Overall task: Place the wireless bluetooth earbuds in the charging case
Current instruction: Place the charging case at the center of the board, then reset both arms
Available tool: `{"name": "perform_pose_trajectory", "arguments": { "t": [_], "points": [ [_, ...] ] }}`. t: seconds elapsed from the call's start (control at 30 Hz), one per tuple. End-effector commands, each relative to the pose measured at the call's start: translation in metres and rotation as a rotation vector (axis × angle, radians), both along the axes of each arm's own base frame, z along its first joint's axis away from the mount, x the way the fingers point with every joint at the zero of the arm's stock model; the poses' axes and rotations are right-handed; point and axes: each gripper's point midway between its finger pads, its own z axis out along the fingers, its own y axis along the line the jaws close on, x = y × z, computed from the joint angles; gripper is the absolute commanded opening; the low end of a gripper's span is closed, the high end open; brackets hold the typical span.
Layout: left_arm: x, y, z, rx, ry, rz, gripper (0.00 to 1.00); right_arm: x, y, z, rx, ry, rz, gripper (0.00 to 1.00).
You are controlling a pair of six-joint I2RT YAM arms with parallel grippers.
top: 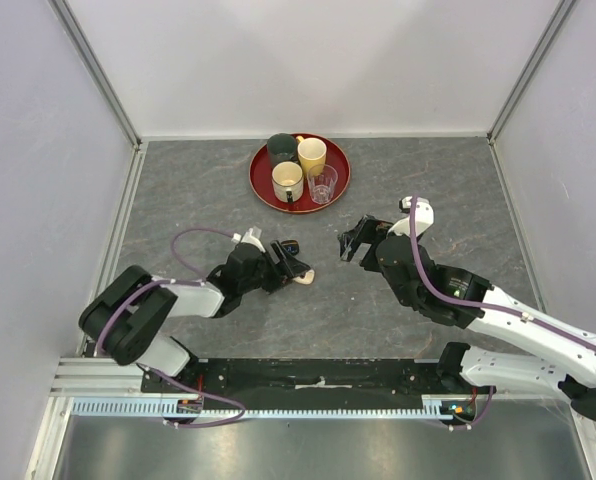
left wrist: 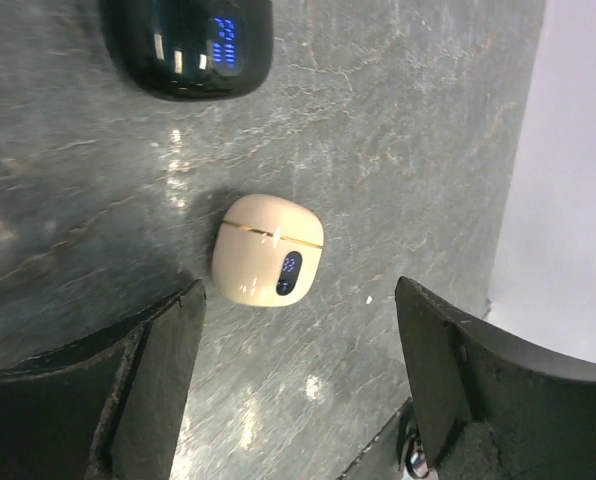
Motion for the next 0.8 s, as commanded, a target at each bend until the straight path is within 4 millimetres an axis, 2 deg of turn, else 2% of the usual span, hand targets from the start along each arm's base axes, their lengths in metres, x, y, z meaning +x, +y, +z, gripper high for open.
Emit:
{"name": "perform_pose_trajectory", "arguments": {
  "t": [0.0,0.03,0.13,0.17,0.2,0.23,0.27,0.3,0.33,0.37,0.4,0.43,0.47,0.5,0.53,0.6,0.67,0.77],
  "points": [
    [-0.011,0.045,-0.029,0.265,0.011,0.042,0.85,0.002,-0.002,0.003,0.006,-0.003,-0.010,0.98],
    [-0.003,0.052,-0.015,0.281,-0.043,0.082,0.86,0.003,-0.002,0.002,0.000,-0.002,-0.012,0.98],
    [-0.001,0.070,-0.001,0.364,-0.100,0.106,0.89,0.006,-0.011,0.003,-0.049,-0.028,-0.026,0.98],
    [0.004,0.071,0.022,0.364,-0.173,0.106,0.89,0.009,-0.016,0.003,-0.093,-0.040,-0.033,0.98],
    [0.002,0.078,0.027,0.396,-0.187,0.105,0.89,0.013,-0.023,0.002,-0.167,-0.056,-0.035,0.98],
    [0.005,0.084,0.037,0.439,-0.245,0.099,0.90,0.019,-0.038,-0.001,-0.269,-0.063,-0.049,0.98],
    [0.008,0.086,0.061,0.424,-0.319,0.111,0.90,0.024,-0.048,-0.004,-0.311,-0.048,-0.079,0.98],
    [0.009,0.091,0.070,0.437,-0.344,0.121,0.90,0.026,-0.064,-0.011,-0.363,-0.017,-0.120,0.98],
    [0.008,0.103,0.072,0.504,-0.355,0.132,0.90,0.033,-0.082,-0.014,-0.382,0.004,-0.168,0.98],
    [0.009,0.107,0.091,0.499,-0.398,0.153,0.91,0.034,-0.093,-0.020,-0.382,0.016,-0.188,0.98],
    [0.008,0.111,0.098,0.511,-0.412,0.157,0.91,0.037,-0.099,-0.023,-0.360,0.024,-0.202,0.98],
    [0.005,0.114,0.103,0.537,-0.432,0.139,0.91,0.043,-0.120,-0.024,-0.331,0.036,-0.257,0.98],
    [0.003,0.113,0.110,0.534,-0.460,0.117,0.91,0.044,-0.129,-0.038,-0.335,0.066,-0.259,0.98],
    [-0.002,0.109,0.122,0.503,-0.507,0.083,0.91,0.051,-0.134,-0.041,-0.305,0.065,-0.267,0.98],
    [-0.004,0.111,0.123,0.504,-0.512,0.082,0.91,0.059,-0.147,-0.054,-0.260,0.119,-0.264,0.98],
    [-0.006,0.116,0.131,0.480,-0.500,0.128,0.91,0.066,-0.159,-0.081,-0.229,0.200,-0.250,0.98],
    [-0.010,0.116,0.140,0.474,-0.497,0.119,0.91,0.072,-0.183,-0.112,-0.202,0.316,-0.282,0.98],
    [-0.008,0.129,0.147,0.513,-0.486,0.176,0.91,0.079,-0.206,-0.130,-0.229,0.325,-0.351,0.98]
  ]
}}
